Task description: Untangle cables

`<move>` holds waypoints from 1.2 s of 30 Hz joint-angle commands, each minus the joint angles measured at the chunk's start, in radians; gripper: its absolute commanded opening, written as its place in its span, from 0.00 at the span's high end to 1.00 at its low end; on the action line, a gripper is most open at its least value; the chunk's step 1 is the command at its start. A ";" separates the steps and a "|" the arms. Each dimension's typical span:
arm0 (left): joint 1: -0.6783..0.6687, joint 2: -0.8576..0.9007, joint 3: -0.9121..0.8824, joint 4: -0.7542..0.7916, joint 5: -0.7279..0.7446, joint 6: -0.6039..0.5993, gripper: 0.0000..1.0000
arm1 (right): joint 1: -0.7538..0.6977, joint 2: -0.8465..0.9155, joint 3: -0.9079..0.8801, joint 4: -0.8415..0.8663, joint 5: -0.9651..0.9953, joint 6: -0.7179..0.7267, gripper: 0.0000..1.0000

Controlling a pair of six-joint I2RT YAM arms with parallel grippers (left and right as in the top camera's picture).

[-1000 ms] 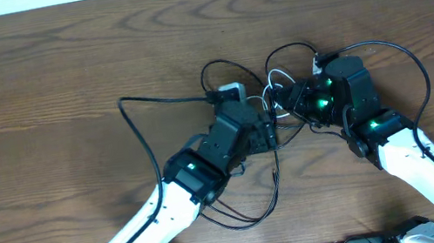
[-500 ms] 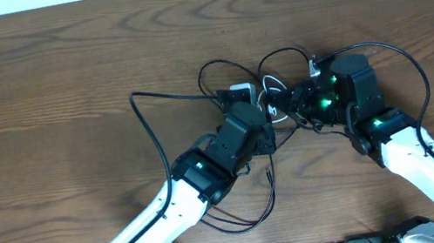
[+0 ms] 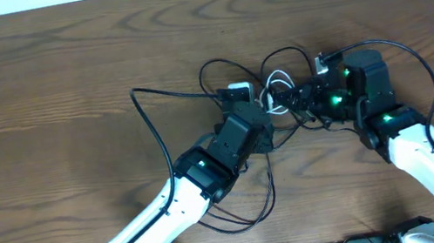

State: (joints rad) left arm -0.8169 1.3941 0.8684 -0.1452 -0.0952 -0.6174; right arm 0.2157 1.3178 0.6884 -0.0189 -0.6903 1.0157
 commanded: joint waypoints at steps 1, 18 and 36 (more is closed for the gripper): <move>0.021 -0.012 0.019 0.000 -0.049 0.038 0.92 | -0.050 -0.005 0.004 -0.002 -0.067 -0.145 0.98; 0.071 -0.012 0.019 0.134 0.489 0.225 0.59 | -0.134 -0.005 0.004 -0.153 -0.192 -0.498 0.98; 0.070 0.039 0.019 0.136 0.357 0.216 0.61 | -0.134 -0.005 0.004 -0.157 -0.325 -0.497 0.98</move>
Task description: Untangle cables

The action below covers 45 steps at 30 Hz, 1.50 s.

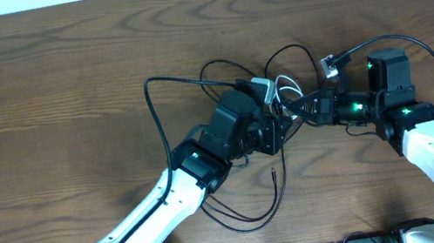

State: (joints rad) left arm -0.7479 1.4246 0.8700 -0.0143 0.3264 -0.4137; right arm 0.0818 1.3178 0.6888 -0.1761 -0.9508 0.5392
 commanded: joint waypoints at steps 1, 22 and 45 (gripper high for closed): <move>0.001 0.008 0.018 0.005 -0.079 0.013 0.62 | 0.000 -0.005 0.003 0.000 -0.076 -0.021 0.99; 0.064 -0.025 0.018 -0.036 -0.257 0.013 0.92 | 0.000 -0.005 0.003 -0.072 0.059 -0.060 0.98; 0.211 -0.160 0.018 -0.051 -0.203 0.013 0.92 | -0.070 -0.005 0.003 -0.522 0.880 -0.048 0.87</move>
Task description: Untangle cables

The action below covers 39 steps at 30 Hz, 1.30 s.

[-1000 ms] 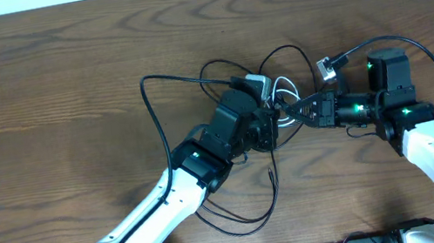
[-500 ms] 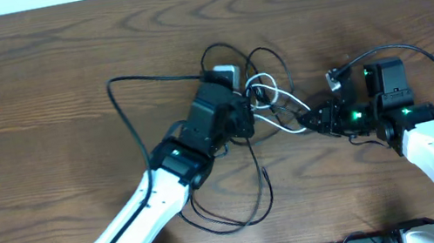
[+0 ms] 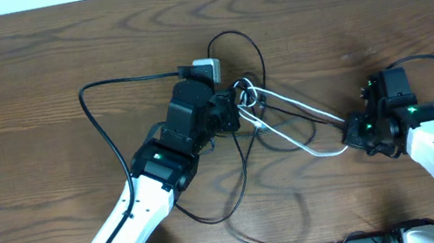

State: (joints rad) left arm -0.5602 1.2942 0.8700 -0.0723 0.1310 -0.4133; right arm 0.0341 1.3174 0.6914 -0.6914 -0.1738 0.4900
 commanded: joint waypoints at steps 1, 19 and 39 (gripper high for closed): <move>0.023 -0.028 0.018 0.005 0.022 0.013 0.92 | -0.022 -0.005 0.000 0.000 0.070 -0.006 0.80; 0.023 -0.026 0.018 -0.088 0.121 0.035 0.92 | -0.022 -0.005 0.002 0.375 -0.575 -0.136 0.12; -0.001 -0.026 0.018 -0.082 0.254 0.036 0.92 | 0.276 -0.003 0.002 0.679 -0.534 0.467 0.62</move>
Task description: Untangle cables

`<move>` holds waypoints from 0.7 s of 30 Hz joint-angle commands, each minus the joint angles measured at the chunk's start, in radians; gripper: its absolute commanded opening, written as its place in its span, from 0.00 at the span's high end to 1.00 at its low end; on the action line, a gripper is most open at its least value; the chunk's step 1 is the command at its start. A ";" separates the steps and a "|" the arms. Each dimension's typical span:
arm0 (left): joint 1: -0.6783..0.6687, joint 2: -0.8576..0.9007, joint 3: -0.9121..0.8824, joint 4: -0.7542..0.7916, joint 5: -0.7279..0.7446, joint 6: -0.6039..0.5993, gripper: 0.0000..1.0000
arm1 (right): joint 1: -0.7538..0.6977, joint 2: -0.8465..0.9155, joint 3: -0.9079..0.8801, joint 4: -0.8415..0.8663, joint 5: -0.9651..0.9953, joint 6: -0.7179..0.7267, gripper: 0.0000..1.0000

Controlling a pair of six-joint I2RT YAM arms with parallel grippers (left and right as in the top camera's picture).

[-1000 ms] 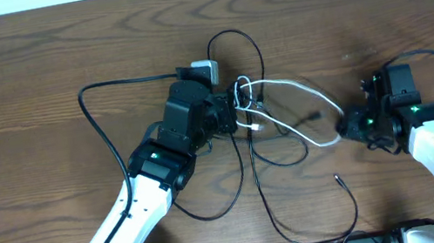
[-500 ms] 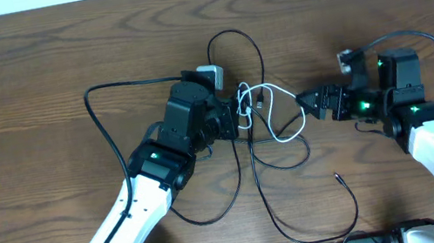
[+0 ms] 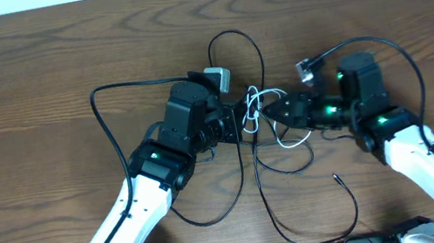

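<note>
A tangle of black and white cables lies mid-table in the overhead view. My left gripper (image 3: 239, 123) is shut on the tangle's left side, just below a white adapter plug (image 3: 217, 78). The white cable (image 3: 256, 97) is curled slack between both grippers, and a loop of it sags below. My right gripper (image 3: 277, 111) points left with its fingertips right at that white curl; whether they pinch it is hidden. A black cable (image 3: 269, 210) runs down toward the front edge and ends in a free tip (image 3: 335, 177).
Another black loop (image 3: 231, 38) arches behind the tangle, and a long black strand (image 3: 99, 101) bows out to the left. A small connector (image 3: 304, 70) on a black lead rests behind my right wrist. Dark wooden table (image 3: 31, 64) all around.
My right gripper was far right with the white cable stretched taut; now it is back at the tangle and the white cable is slack. A black cable tip now lies free at the front right.
Both grippers first met close together at the tangle right of centre. By 1.3 s ago the left had carried the tangle leftward while the right stood far right, the white cable drawn out between them. Now the right has returned to the tangle.
</note>
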State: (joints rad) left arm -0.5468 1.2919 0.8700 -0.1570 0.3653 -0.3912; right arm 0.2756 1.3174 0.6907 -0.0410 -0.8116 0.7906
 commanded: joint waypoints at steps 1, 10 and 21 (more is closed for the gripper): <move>-0.019 -0.024 0.018 0.002 0.020 0.014 0.92 | 0.042 -0.003 0.003 0.045 0.117 0.178 0.62; -0.046 -0.024 0.018 0.012 0.021 0.017 0.92 | 0.059 -0.002 0.003 0.105 0.222 0.201 0.64; -0.046 -0.024 0.018 0.126 0.194 0.016 0.92 | 0.065 0.028 0.003 0.105 0.233 0.205 0.83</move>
State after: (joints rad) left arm -0.5900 1.2919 0.8700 -0.0528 0.4667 -0.3912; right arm 0.3294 1.3224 0.6907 0.0662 -0.5949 0.9913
